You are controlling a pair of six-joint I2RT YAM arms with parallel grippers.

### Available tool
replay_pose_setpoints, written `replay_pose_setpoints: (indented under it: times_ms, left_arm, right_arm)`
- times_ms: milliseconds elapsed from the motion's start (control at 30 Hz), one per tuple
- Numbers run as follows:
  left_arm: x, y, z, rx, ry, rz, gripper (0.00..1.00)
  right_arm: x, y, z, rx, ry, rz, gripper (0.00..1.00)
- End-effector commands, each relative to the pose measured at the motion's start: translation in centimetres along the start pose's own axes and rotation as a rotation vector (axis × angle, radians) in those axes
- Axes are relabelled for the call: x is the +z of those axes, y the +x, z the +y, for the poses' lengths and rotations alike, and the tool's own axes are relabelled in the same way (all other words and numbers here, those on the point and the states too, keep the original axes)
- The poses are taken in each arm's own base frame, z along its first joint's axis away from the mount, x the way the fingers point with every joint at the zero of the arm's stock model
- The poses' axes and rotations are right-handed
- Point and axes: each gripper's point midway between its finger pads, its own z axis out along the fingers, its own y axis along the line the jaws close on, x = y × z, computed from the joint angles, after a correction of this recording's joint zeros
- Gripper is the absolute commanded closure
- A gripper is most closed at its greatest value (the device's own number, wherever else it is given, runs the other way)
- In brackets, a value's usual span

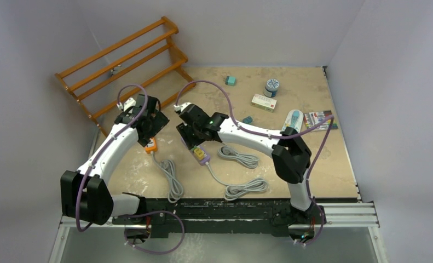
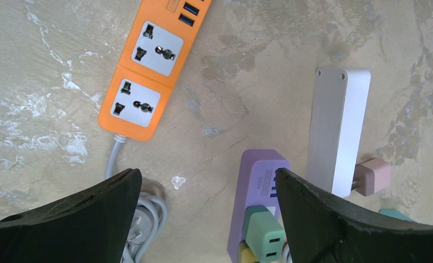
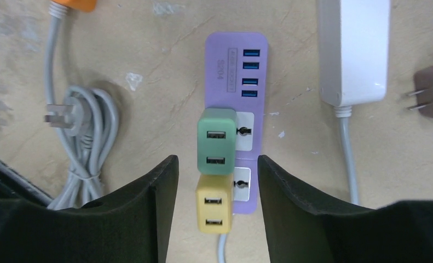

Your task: Insert the plug

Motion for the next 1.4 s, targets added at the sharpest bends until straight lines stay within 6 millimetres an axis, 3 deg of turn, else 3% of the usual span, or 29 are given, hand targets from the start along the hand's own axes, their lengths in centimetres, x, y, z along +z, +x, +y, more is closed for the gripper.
replay_pose_setpoints:
  times_ms: [0,333,700,1133,1200,1367]
  left_arm:
    - [0.0,-0.4,0.1,0.012,0.007,-0.016,0.08]
    - [0.6,0.1,0.1,0.016,0.003,-0.002,0.08]
    - [1.0,0.7,0.5,0.016,-0.003,0.010,0.09]
    - [1.1,0.7,0.7,0.012,-0.006,0.009,0.09]
    - [1.1,0.7,0.6,0.012,-0.005,0.009,0.09]
    - [0.9,0.5,0.5,0.014,-0.002,0.005,0.09]
  right_arm:
    - [0.0,-1.0,0.6,-0.030,-0.016,-0.006,0.45]
    - [1.5,0.0,0.4,-0.040,0.002,0.027,0.64]
    - [3.3,3.0,-0.8,-0.072,0.054,0.127,0.69]
    - [4.0,4.9,-1.6,-0.086,0.163,0.198,0.69]
    - [3.9,4.9,-1.6,-0.075,0.169,0.196,0.65]
    - [2.5,3.5,-0.6,-0.024,0.127,0.149,0.43]
